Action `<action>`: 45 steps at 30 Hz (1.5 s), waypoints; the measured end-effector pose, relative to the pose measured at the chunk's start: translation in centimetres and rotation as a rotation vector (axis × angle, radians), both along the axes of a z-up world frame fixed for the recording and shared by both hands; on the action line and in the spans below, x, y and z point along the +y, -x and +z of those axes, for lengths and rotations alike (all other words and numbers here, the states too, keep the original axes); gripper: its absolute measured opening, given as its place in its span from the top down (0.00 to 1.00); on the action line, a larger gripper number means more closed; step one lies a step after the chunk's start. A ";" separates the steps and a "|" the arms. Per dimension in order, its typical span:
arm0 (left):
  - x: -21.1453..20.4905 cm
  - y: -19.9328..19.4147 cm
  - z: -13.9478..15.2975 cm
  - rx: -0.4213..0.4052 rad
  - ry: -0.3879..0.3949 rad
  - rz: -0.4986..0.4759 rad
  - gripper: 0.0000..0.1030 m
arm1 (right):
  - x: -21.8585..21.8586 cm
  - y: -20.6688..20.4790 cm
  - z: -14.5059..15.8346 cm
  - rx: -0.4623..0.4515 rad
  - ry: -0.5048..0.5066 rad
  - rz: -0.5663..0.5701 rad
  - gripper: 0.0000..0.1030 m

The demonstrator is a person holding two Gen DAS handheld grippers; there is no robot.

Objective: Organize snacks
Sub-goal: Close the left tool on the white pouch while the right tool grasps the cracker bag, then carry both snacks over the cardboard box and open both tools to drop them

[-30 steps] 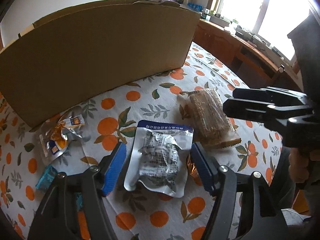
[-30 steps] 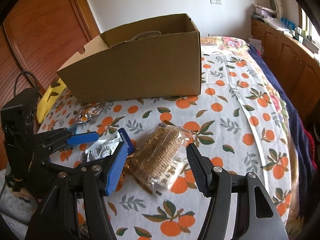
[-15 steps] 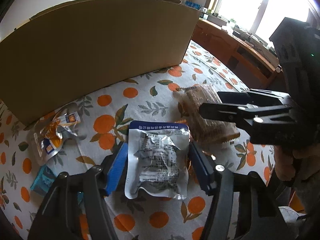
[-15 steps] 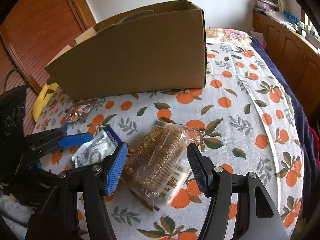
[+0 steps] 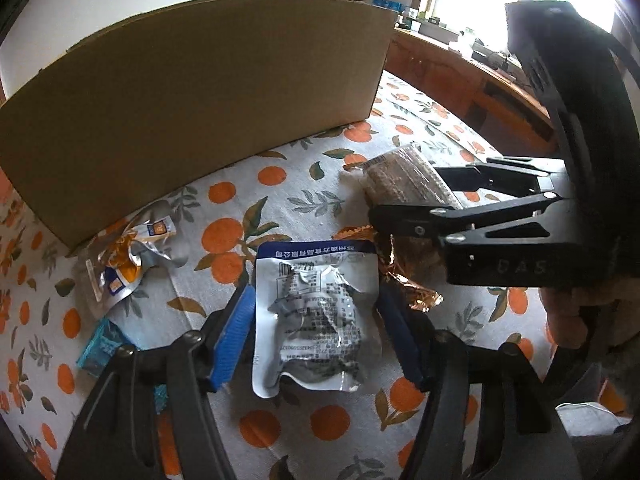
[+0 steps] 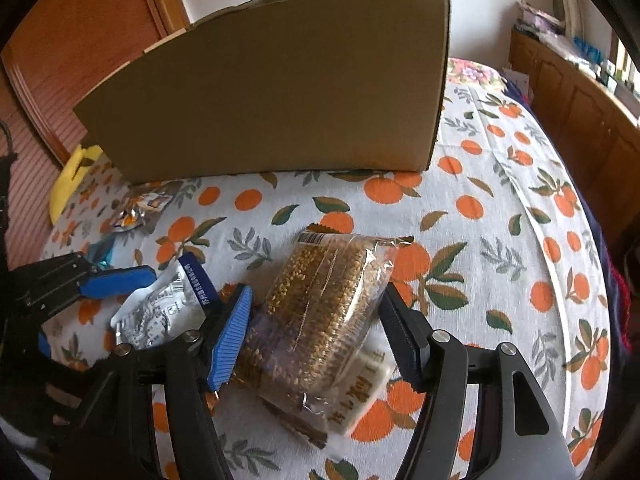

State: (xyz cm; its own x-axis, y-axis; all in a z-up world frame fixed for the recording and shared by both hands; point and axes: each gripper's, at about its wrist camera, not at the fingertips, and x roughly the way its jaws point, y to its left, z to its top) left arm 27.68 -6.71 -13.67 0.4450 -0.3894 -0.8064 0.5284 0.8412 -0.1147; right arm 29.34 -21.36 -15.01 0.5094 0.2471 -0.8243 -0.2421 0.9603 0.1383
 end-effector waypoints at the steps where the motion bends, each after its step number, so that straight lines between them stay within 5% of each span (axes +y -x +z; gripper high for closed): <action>1: 0.1 0.0 0.0 0.001 0.005 0.004 0.36 | 0.1 0.0 0.0 -0.003 0.010 0.002 0.35; 17: 1.7 1.9 0.0 0.003 -0.008 0.070 0.44 | 1.9 0.3 -0.6 -0.057 0.107 0.004 0.35; 27: 2.6 3.0 1.7 -0.038 0.012 0.107 0.44 | 1.5 0.8 -0.3 -0.067 0.106 -0.005 0.55; 45: 4.5 7.1 7.0 -0.172 0.045 0.159 0.43 | -0.8 6.9 7.7 -0.207 0.005 -0.042 0.55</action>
State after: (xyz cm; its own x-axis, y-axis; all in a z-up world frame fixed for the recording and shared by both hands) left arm 20.61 -2.20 -6.64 0.6330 -0.3376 -0.6966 0.4048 0.9114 -0.0739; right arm 22.40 -22.19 -7.27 0.6778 0.2185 -0.7021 -0.2245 0.9707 0.0853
